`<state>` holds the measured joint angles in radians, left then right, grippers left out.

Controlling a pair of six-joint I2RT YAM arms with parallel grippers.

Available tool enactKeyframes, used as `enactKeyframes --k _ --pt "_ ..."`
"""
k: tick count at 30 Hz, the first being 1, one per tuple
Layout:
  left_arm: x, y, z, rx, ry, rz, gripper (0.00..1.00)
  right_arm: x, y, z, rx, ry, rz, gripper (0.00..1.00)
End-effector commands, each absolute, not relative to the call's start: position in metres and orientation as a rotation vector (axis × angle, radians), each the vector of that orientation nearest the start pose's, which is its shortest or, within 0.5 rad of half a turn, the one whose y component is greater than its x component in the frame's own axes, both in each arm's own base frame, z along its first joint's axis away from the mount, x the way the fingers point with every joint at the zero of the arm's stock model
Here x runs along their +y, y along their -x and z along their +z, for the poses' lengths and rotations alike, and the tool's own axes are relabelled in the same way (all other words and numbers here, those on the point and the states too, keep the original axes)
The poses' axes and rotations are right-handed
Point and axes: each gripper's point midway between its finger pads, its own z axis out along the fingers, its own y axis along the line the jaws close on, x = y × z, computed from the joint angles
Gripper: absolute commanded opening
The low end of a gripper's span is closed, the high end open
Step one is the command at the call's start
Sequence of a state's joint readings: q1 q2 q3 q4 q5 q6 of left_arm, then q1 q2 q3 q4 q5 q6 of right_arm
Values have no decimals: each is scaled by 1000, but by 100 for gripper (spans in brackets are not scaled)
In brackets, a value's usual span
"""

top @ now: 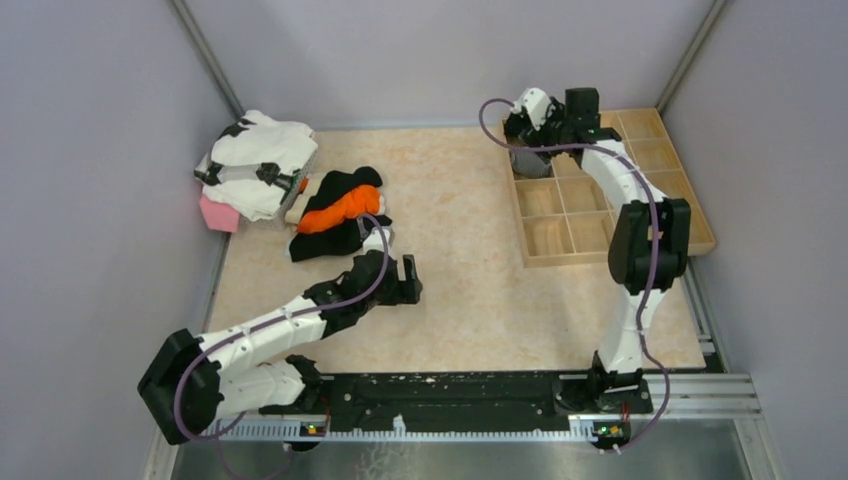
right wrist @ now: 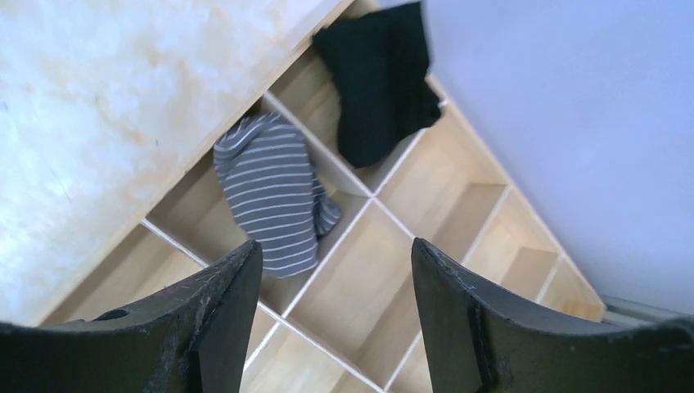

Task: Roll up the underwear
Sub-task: Place the underwear in the storage box, then reset both arms

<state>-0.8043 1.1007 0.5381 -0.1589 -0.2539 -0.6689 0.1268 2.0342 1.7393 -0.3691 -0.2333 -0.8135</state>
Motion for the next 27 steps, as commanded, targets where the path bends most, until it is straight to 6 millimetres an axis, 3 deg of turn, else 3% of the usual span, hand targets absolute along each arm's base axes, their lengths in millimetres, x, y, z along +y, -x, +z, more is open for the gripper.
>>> enactKeyframes --k 1,4,6,9,11,13,16,23,27 --pt "-202 -238 114 2230 -20 -467 90 91 -558 273 1720 838 -106 66" --pt "-193 -239 127 2209 -15 -439 92 88 -537 320 1683 604 -28 71" --pt "-185 -238 136 2193 0 -419 93 92 -516 338 1667 484 70 78" --pt "-173 -235 149 2162 24 -407 95 97 -479 348 1635 357 203 97" --pt "-165 -231 157 2141 46 -401 97 97 -454 354 1619 283 260 99" --pt "-155 -225 160 2131 68 -393 99 93 -431 349 1643 177 314 99" --pt "-144 -217 166 2118 101 -398 99 86 -396 324 1757 26 377 99" --pt "-124 -204 188 2071 117 -396 99 93 -319 236 2114 -31 495 99" --pt "-121 -200 212 2032 74 -412 99 108 -279 227 2080 -34 645 99"
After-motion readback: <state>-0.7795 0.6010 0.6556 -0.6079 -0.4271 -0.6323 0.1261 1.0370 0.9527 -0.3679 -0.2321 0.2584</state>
